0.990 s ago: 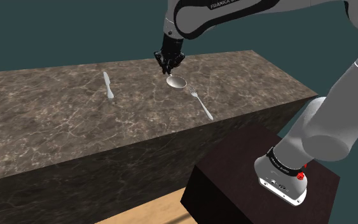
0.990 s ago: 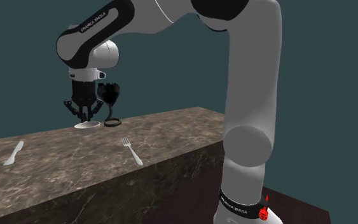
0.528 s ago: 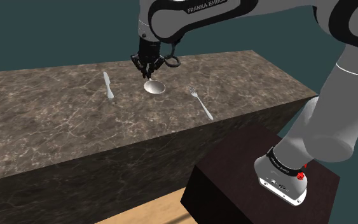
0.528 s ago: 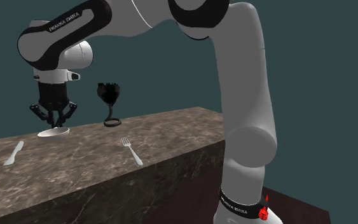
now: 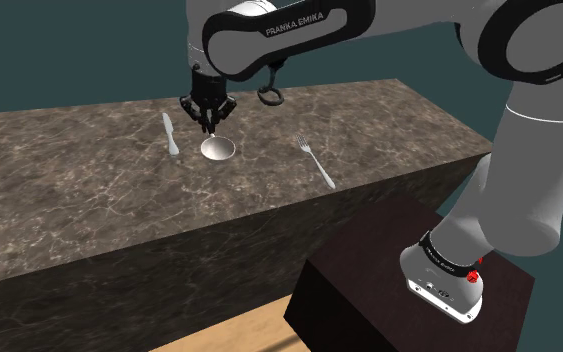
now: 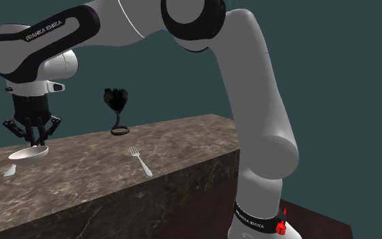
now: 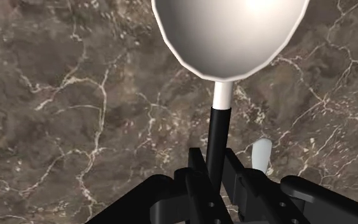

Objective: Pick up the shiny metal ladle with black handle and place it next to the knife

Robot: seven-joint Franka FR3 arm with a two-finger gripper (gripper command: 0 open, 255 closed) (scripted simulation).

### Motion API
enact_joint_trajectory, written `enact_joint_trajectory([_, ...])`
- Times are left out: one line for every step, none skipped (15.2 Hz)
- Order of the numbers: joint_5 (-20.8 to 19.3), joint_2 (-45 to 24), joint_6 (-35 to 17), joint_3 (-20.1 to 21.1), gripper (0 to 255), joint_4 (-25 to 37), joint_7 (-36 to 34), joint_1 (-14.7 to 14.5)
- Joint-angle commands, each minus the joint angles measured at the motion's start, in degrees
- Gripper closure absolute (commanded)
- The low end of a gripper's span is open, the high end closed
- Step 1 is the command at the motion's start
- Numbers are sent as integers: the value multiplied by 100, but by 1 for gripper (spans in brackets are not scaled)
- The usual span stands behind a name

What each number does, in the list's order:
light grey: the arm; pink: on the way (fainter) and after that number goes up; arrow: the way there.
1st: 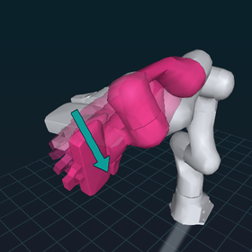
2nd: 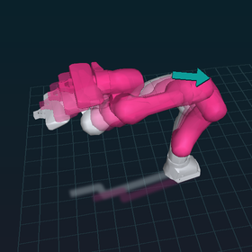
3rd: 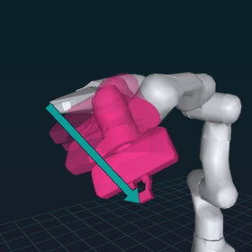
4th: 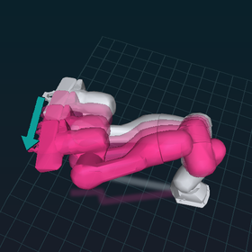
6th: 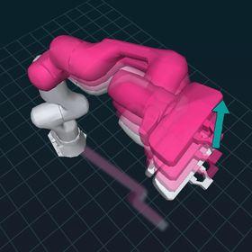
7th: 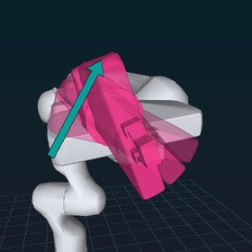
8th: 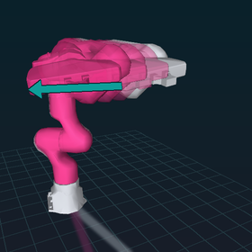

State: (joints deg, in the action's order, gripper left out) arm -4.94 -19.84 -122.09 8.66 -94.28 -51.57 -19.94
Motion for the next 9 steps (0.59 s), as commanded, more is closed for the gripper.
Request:
enact_joint_trajectory([-14,-56,-123,-5,255,-66,-13,-4])
enact_joint_trajectory([-20,-79,-191,-8,255,-110,-19,-5])
enact_joint_trajectory([-27,-104,-258,-10,255,-154,-24,-5])
enact_joint_trajectory([-34,-129,-325,-13,255,-195,-30,-7])
enact_joint_trajectory([-41,-155,-391,-16,255,-236,-36,-8])
enact_joint_trajectory([-48,-183,-457,-19,255,-275,-42,-9])
enact_joint_trajectory([-56,-211,-522,-22,255,-312,-48,-10])
enact_joint_trajectory([-63,-241,-587,-26,255,-348,-54,-12])
enact_joint_trajectory([-71,-271,-652,-29,255,-383,-60,-14])
